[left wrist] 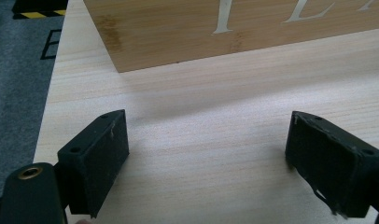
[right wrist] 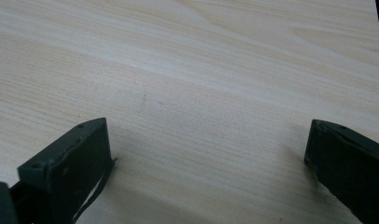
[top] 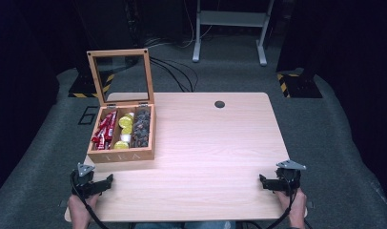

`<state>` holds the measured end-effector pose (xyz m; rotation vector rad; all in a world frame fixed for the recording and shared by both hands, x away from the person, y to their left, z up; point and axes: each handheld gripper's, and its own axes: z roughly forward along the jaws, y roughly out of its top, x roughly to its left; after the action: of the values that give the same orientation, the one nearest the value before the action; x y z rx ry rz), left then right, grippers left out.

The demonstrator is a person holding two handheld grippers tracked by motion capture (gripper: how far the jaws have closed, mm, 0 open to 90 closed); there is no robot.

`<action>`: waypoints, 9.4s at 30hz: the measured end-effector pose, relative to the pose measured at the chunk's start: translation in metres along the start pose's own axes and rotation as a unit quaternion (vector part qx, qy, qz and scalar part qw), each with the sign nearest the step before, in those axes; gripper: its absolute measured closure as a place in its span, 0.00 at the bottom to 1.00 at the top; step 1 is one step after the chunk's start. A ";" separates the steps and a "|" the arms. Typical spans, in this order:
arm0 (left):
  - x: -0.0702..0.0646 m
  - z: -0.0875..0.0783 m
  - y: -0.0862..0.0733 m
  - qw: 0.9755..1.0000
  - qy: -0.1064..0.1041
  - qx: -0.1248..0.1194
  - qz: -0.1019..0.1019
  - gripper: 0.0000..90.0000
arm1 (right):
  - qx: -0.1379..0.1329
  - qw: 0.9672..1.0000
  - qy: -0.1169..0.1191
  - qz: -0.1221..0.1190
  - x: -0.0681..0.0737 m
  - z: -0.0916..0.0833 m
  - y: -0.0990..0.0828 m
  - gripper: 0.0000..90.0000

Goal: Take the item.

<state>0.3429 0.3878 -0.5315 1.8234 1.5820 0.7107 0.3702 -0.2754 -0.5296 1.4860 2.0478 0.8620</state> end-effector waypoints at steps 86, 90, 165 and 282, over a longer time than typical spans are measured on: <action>0.036 0.007 0.146 0.997 -0.049 -0.051 0.033 0.16 | -0.001 1.000 0.003 -0.003 -0.001 0.000 0.000 0.00; 0.037 0.015 0.151 0.997 -0.048 -0.046 0.036 0.18 | -0.001 1.000 0.004 -0.003 -0.001 0.000 0.000 0.00; 0.029 0.023 0.169 0.999 -0.019 -0.016 0.027 0.93 | -0.002 1.000 0.004 -0.001 -0.001 0.000 0.000 0.00; -0.188 0.038 0.163 0.964 -0.200 -0.039 0.168 0.93 | -0.001 1.000 0.003 0.002 -0.001 0.000 0.000 0.00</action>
<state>0.4518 0.1820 -0.4360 2.0436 0.9849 0.4977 0.3702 -0.2761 -0.5299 1.4891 2.0478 0.8706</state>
